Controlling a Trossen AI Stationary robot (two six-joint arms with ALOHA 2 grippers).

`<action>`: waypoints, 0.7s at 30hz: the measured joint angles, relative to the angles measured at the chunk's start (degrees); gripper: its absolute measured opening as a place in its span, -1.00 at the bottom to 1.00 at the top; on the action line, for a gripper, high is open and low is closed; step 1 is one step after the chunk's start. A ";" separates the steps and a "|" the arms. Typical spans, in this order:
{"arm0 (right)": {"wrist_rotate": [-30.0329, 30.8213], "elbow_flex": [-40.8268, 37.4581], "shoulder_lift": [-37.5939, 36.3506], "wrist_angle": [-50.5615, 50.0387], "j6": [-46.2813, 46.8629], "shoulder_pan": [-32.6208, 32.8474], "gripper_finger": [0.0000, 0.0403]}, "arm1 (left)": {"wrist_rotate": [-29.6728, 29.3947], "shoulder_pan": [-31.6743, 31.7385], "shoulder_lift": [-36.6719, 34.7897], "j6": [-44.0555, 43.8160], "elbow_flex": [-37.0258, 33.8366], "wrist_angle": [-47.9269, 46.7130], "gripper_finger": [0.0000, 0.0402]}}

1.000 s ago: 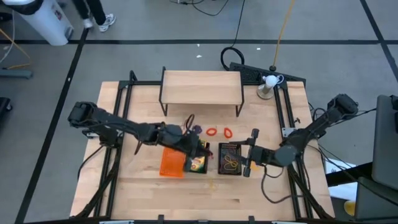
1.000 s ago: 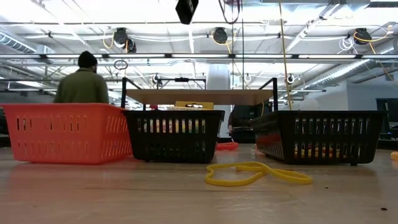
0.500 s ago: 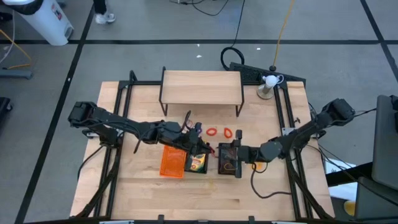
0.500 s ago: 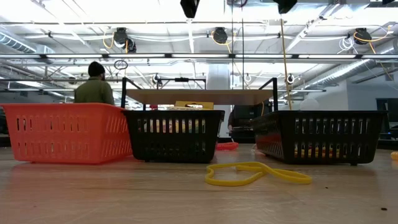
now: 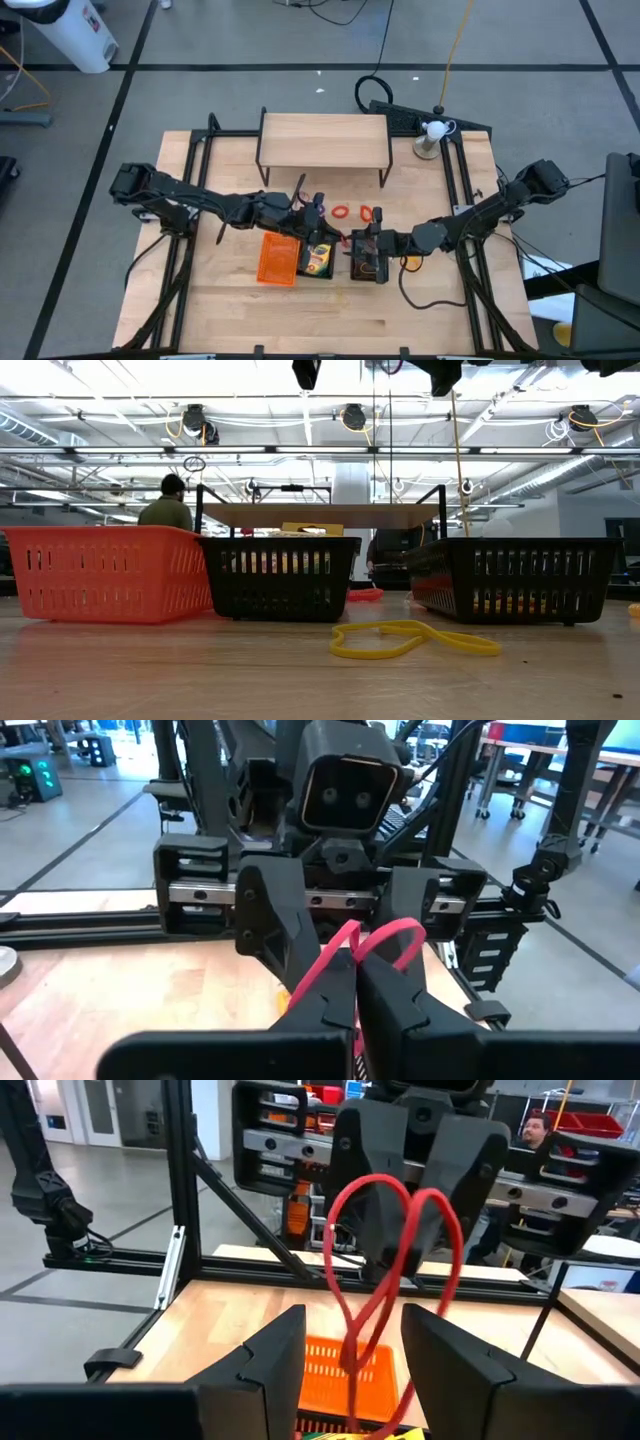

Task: Pick & Place Office Desk Supplies
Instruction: Put the red rubber band into the right black bin

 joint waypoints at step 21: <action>9.53 0.00 -0.35 -3.87 -4.13 0.53 -0.95 | 0.02 -1.22 0.00 -0.33 0.00 1.46 -0.97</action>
